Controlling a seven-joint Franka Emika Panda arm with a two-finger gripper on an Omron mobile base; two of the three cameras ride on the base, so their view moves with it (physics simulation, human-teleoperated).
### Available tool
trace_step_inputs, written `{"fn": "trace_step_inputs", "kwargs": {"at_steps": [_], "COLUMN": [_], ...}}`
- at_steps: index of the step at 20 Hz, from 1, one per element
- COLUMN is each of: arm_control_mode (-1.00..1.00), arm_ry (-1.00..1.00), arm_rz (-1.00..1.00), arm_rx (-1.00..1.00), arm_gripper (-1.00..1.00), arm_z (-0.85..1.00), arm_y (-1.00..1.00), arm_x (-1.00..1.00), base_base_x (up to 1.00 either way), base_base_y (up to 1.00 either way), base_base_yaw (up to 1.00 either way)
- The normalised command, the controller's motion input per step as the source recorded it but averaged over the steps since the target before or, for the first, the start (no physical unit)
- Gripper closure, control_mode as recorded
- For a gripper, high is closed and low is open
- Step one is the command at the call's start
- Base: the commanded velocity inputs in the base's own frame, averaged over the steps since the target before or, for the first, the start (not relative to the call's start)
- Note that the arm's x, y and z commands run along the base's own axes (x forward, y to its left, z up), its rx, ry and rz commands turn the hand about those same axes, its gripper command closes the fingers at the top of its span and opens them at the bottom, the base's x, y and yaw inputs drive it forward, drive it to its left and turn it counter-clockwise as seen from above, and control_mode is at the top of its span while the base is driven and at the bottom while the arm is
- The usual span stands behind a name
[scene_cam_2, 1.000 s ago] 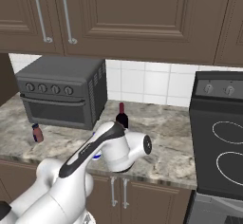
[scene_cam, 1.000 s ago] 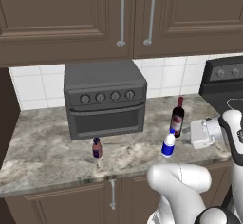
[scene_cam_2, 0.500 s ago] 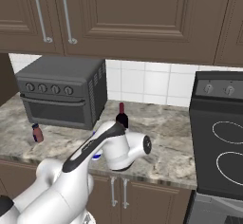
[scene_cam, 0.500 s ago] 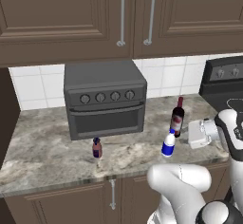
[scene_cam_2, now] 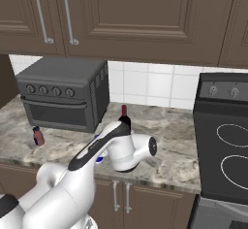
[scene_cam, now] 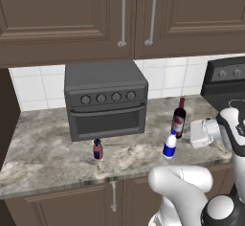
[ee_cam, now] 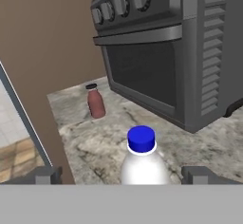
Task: Place the drinks on the dining counter in a tight cluster.
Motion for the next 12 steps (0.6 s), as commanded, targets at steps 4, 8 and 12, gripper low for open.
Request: {"fn": "trace_step_inputs", "kwargs": {"at_steps": [4,8,12], "arm_control_mode": [-1.00,-1.00,-1.00], "arm_ry": [0.00,0.00,0.00], "arm_rz": [0.00,0.00,0.00], "arm_rx": [0.00,0.00,0.00], "arm_gripper": [-1.00,-1.00,-1.00], "arm_z": [-0.21,-0.35,-0.34], "arm_y": [0.00,0.00,0.00], "arm_x": [0.11,0.17,0.16], "base_base_x": [0.00,0.00,0.00], "base_base_y": [0.00,0.00,0.00], "base_base_yaw": [0.00,0.00,0.00]}}
